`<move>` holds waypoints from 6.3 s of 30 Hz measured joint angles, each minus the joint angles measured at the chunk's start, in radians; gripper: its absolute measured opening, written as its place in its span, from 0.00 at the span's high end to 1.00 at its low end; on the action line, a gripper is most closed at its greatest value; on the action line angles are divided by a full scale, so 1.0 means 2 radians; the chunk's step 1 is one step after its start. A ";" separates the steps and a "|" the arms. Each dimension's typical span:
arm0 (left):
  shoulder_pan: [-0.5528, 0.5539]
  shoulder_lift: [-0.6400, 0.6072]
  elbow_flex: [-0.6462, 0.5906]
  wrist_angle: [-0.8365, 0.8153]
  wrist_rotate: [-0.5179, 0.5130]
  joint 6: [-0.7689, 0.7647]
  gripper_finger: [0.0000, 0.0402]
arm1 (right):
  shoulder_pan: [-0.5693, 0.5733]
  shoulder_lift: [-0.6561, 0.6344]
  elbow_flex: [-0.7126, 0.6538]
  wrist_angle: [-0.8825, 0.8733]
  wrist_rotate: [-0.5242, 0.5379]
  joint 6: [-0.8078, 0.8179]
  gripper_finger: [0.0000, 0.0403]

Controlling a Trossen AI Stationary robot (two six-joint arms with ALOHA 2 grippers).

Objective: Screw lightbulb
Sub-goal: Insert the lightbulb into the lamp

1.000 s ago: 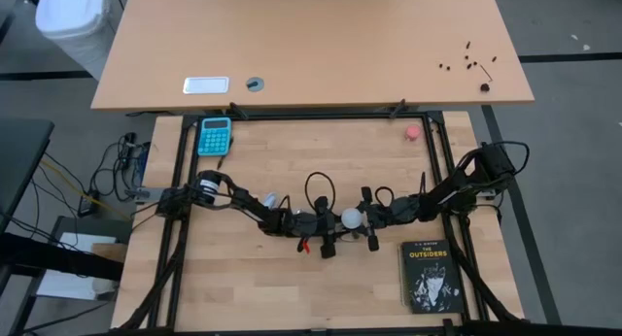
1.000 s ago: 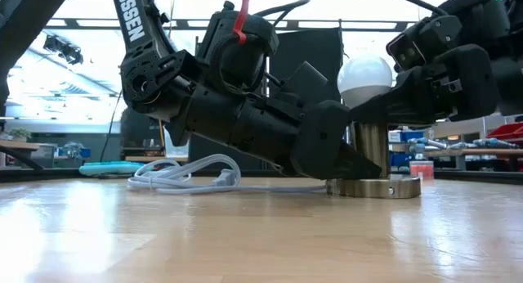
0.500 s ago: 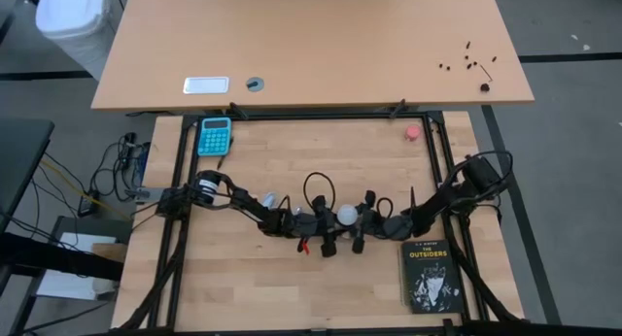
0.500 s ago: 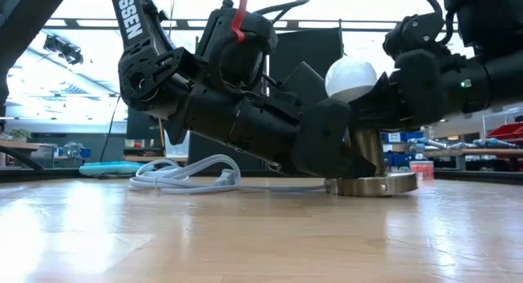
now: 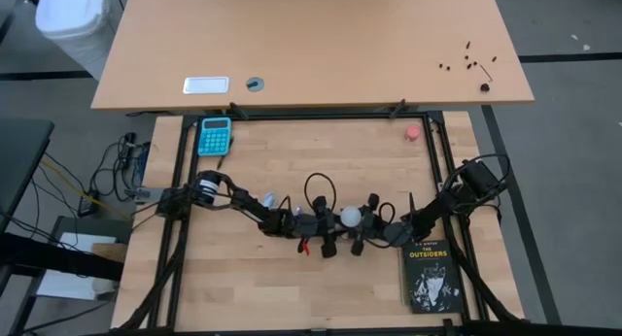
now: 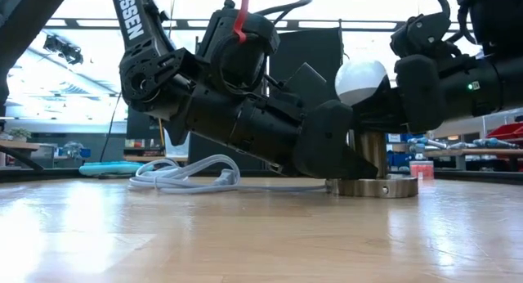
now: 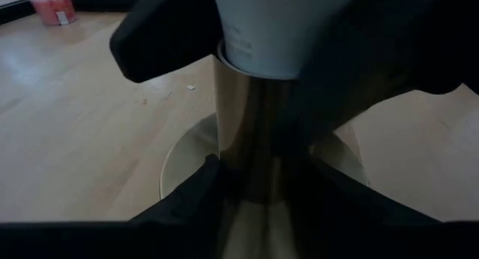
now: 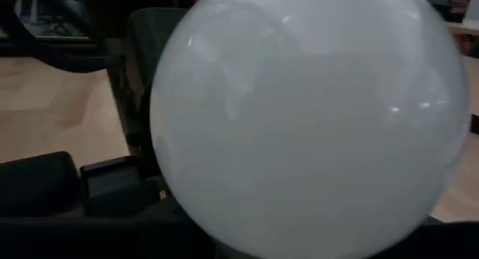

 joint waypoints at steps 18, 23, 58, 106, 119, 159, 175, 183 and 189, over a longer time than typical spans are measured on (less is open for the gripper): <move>-0.003 0.000 0.000 0.000 0.000 -0.003 0.55 | 0.009 -0.053 -0.053 0.006 -0.071 -0.001 0.11; -0.002 0.000 0.000 0.000 -0.002 -0.003 0.55 | 0.016 -0.109 -0.085 -0.034 -0.071 0.013 0.10; -0.001 0.000 -0.001 0.001 0.024 0.008 0.55 | -0.011 -0.371 0.093 -0.819 -0.218 0.131 0.11; 0.021 -0.001 0.000 -0.006 0.225 0.028 0.55 | -0.077 -0.067 0.458 -1.074 -0.429 -0.321 0.10; 0.028 -0.001 0.000 -0.002 0.260 0.026 0.55 | -0.072 -0.064 0.457 -1.045 -0.429 -0.398 0.11; -0.002 0.002 -0.002 0.046 0.186 0.041 0.42 | -0.082 -0.064 0.457 -1.046 -0.432 -0.379 0.32; -0.004 -0.031 0.007 -0.005 0.175 0.039 0.42 | -0.082 -0.064 0.457 -1.048 -0.429 -0.373 0.32; -0.004 -0.018 0.032 -0.002 0.158 0.053 0.42 | -0.082 -0.064 0.457 -1.050 -0.429 -0.373 0.32; -0.005 -0.010 0.037 -0.002 0.143 0.053 0.54 | -0.082 -0.065 0.456 -1.050 -0.429 -0.370 0.32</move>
